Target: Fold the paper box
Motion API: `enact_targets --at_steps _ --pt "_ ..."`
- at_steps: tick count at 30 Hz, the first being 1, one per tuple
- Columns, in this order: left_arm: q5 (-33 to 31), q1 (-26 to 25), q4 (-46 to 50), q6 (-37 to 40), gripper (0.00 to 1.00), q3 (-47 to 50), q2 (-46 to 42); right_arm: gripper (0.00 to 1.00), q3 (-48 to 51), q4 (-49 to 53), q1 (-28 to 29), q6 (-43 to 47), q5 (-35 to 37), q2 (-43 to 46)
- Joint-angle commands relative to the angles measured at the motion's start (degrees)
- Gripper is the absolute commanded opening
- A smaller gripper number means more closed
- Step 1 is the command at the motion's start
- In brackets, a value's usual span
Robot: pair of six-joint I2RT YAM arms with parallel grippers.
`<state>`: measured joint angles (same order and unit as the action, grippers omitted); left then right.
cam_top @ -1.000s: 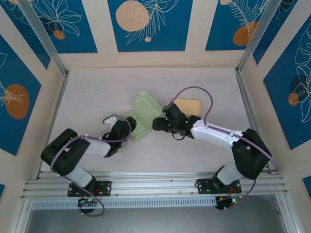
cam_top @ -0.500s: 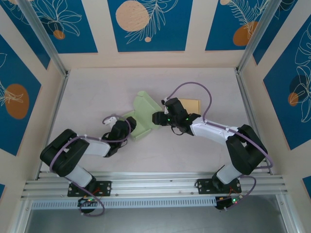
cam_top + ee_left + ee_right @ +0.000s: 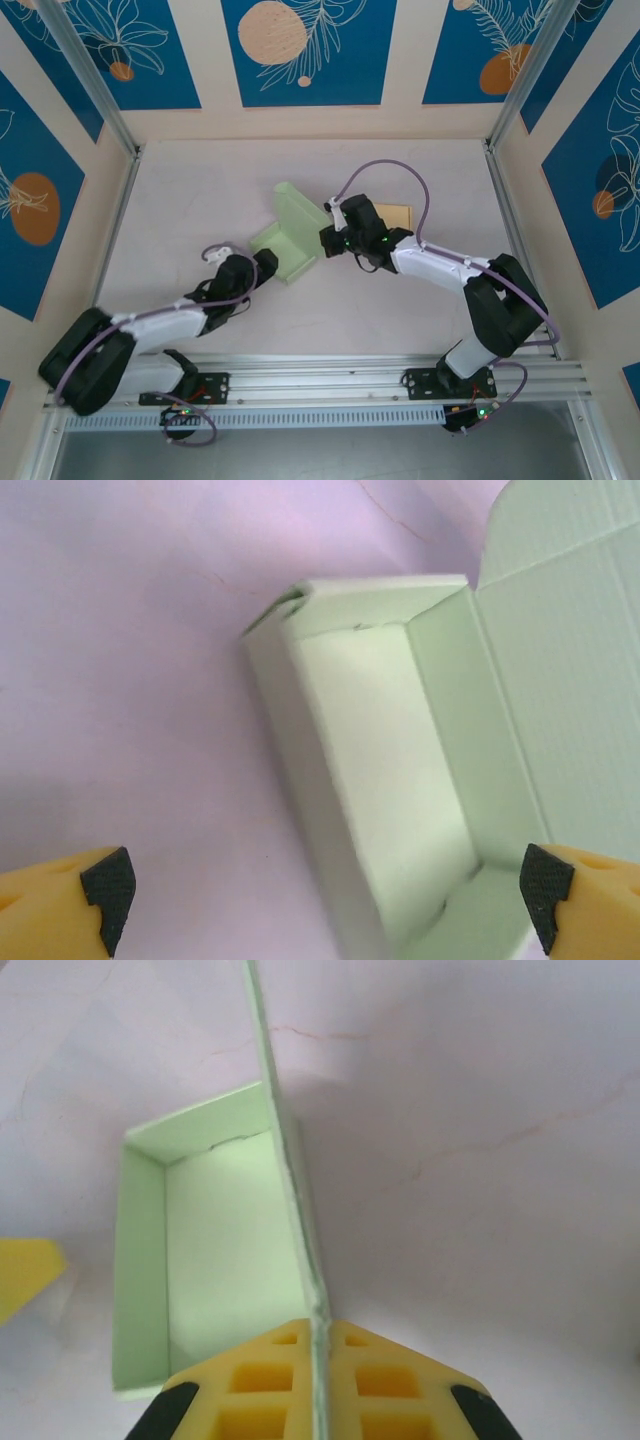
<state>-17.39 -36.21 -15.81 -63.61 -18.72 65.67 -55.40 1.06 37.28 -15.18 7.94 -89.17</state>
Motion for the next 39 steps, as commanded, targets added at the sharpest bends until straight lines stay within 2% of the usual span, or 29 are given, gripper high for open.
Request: enact_targets --at_steps 1,5,8,11,14,17,21,27,31,35,37,39 --pt "-1.9 1.8 12.7 4.7 1.0 2.4 -11.0 0.0 -2.5 1.0 -0.7 12.8 -4.1 0.8" --pt "1.4 6.4 17.7 16.2 0.99 1.9 -23.6 0.0 -4.6 3.8 -1.3 21.7 -9.4 0.2" --pt "11.8 14.2 16.5 26.0 0.96 -0.5 -24.4 0.0 -7.0 7.8 -2.5 27.3 -15.2 -1.5" --pt "23.4 20.8 13.4 35.6 0.94 -4.8 -16.4 0.0 -10.2 12.8 -3.2 32.2 -18.8 -3.4" --pt "34.0 24.2 11.8 45.9 0.91 -11.5 -5.4 0.0 -12.7 15.6 -3.6 34.6 -20.0 -5.3" --pt "41.3 27.0 10.8 53.0 0.77 -16.7 2.9 0.0 -14.4 16.9 -3.8 35.9 -20.1 -6.9" --pt "51.8 30.9 8.1 63.1 0.8 -19.5 9.0 0.0 -17.0 19.0 -3.9 37.6 -20.0 -8.8" --pt "60.4 35.5 10.8 73.2 0.79 -24.1 15.8 0.0 -18.3 19.4 -4.6 38.3 -20.2 -10.0" --pt "67.7 35.6 13.0 77.4 0.79 -27.8 19.7 0.01 -19.0 19.7 -4.8 38.4 -20.5 -10.7" --pt "68.5 35.3 15.9 80.6 0.76 -31.5 24.0 0.01 -20.4 20.6 -4.8 38.7 -20.0 -11.9" --pt "69.3 34.9 17.3 81.4 0.7 -33.2 25.4 0.01 -20.8 20.7 -4.9 38.6 -19.8 -12.4" --pt "68.9 34.5 19.5 82.7 0.53 -34.5 26.1 0.05 -21.2 20.7 -4.8 38.1 -19.2 -12.5"
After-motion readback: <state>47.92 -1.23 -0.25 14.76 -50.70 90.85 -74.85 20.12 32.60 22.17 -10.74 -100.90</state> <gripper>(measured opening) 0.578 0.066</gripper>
